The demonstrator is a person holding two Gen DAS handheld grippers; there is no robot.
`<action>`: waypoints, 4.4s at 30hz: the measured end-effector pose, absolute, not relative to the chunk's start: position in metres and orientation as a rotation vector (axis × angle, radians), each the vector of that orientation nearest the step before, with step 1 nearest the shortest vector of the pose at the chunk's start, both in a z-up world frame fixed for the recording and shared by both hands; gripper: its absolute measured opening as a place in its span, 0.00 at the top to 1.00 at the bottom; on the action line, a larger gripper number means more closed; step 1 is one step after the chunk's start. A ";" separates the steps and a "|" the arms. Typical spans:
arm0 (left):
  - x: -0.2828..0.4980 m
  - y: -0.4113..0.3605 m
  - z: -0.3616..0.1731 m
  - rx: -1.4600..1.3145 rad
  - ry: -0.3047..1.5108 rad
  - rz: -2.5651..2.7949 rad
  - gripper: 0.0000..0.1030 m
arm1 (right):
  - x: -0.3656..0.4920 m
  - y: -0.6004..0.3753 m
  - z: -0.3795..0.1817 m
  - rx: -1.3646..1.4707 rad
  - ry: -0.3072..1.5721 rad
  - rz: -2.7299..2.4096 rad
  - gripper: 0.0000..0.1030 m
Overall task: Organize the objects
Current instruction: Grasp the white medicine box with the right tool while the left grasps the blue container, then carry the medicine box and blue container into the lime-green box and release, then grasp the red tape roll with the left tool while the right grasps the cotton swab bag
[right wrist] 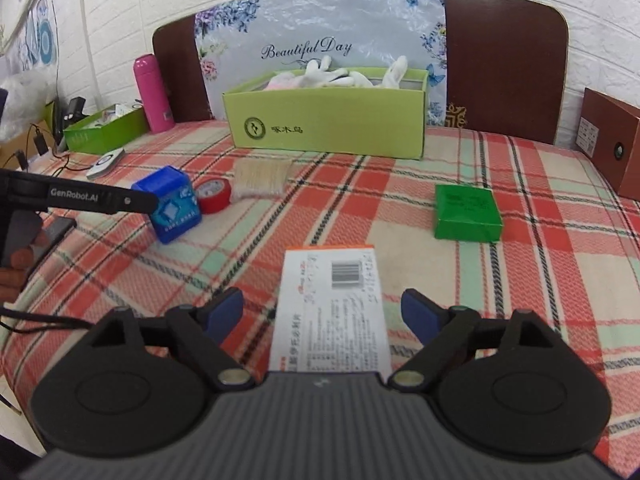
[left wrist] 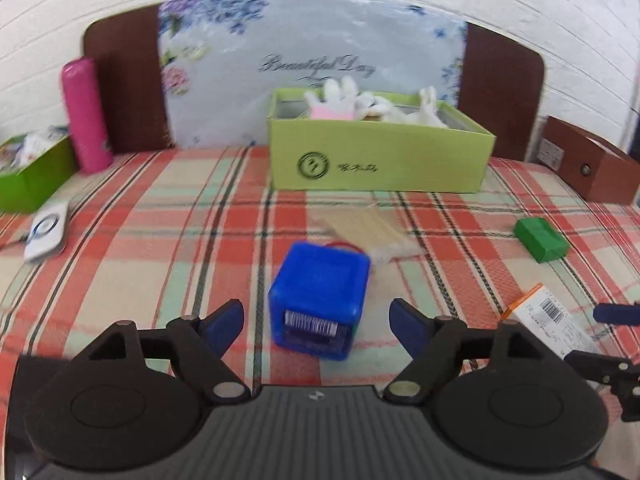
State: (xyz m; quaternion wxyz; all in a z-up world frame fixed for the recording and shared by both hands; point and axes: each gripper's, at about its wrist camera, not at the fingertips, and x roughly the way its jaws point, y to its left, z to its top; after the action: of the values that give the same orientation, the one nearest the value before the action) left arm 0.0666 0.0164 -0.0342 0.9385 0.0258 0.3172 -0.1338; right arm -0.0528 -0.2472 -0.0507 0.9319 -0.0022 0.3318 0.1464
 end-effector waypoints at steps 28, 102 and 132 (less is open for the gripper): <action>0.085 -0.006 -0.050 0.034 0.746 -0.347 0.43 | -0.038 -0.232 -0.071 -0.064 0.788 0.248 0.37; 0.103 -0.059 0.038 0.028 0.588 -0.227 0.13 | 0.014 -0.272 0.028 0.129 0.321 0.164 0.00; 0.134 -0.021 -0.070 -0.014 0.764 -0.167 0.17 | -0.016 -0.261 -0.038 0.151 0.537 0.160 0.00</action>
State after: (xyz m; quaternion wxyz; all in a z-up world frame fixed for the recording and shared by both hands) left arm 0.1343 -0.0205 -0.0696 0.9246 -0.0066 0.3722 -0.0816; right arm -0.0160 -0.2609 -0.0379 0.9582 0.0745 0.2646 0.0787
